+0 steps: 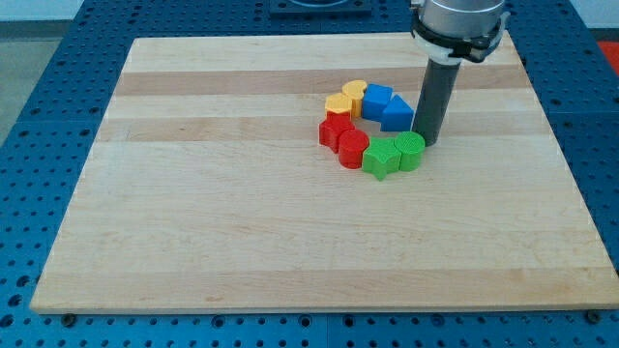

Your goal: Separate the red blocks from the group of blocks

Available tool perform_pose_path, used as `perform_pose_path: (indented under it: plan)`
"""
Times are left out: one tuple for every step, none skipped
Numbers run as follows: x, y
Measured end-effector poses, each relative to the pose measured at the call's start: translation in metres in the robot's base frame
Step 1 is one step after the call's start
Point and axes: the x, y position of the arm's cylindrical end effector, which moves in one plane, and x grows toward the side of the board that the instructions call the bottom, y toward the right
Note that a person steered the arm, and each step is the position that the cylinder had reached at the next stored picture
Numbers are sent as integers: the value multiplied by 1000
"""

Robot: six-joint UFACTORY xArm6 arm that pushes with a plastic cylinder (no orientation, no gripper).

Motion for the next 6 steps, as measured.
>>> perform_pose_path:
  plan:
    - [0, 0]
    - [0, -4]
    - [-1, -24]
    - [-2, -47]
    - [-2, -64]
    - [-5, -78]
